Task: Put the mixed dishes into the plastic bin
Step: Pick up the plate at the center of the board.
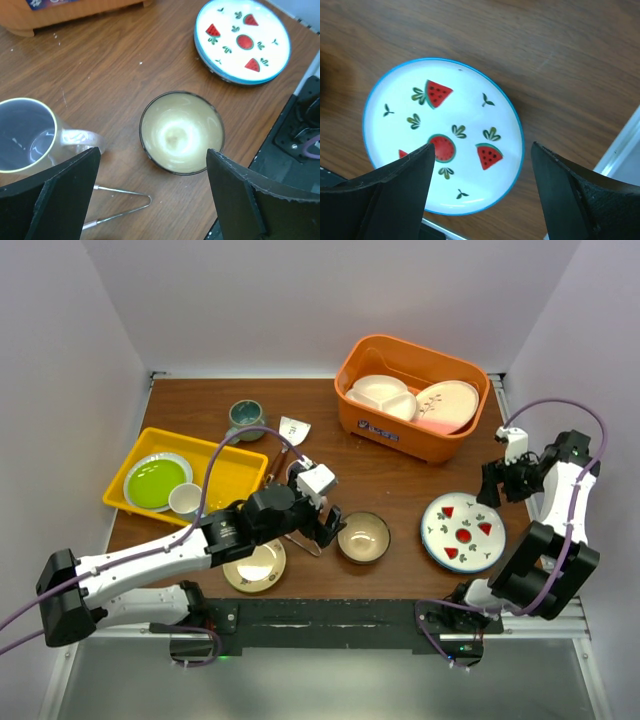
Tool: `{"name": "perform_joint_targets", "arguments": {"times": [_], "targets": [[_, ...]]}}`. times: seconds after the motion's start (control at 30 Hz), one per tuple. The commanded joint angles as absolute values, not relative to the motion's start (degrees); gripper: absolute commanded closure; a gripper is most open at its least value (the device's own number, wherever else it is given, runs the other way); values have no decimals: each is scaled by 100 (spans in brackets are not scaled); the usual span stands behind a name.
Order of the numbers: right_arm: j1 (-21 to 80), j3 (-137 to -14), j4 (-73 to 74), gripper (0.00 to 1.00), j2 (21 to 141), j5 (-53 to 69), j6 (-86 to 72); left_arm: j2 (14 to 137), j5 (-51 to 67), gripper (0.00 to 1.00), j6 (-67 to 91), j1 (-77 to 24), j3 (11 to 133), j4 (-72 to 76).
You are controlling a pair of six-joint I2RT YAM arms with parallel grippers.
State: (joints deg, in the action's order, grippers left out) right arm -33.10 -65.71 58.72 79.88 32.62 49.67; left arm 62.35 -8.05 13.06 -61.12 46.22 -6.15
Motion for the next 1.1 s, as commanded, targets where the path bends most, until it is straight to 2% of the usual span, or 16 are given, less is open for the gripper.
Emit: {"name": "perform_joint_targets", "arguments": {"times": [0.0, 0.2, 0.23, 0.43, 0.53, 0.57, 0.9, 1.07], "targets": [[-3410, -6408, 5397, 21, 8059, 2620, 5115, 6047, -633, 7, 1494, -6073, 4579, -185], [-3445, -6012, 4975, 25, 8182, 2286, 5203, 5906, -554, 7, 1687, -6073, 4465, -158], [-3463, -5986, 4949, 28, 8217, 2224, 5212, 5880, -502, 7, 1714, -6073, 4456, -150], [-3480, -5836, 4782, 31, 8332, 2083, 5370, 5775, -387, 8, 2003, -6073, 4307, -88], [-3489, -5757, 4720, 36, 8472, 2048, 5458, 5739, -343, 8, 2109, -6073, 4254, -88], [-3489, -5748, 4755, 41, 8516, 2083, 5502, 5739, -334, 8, 2127, -6073, 4245, -88], [-3489, -5555, 4860, 51, 8798, 2215, 5801, 5792, -202, 8, 2232, -6073, 4263, 123], [-3489, -5607, 4930, 59, 8929, 2285, 5862, 5836, -132, 8, 2250, -6073, 4271, 176]]}}
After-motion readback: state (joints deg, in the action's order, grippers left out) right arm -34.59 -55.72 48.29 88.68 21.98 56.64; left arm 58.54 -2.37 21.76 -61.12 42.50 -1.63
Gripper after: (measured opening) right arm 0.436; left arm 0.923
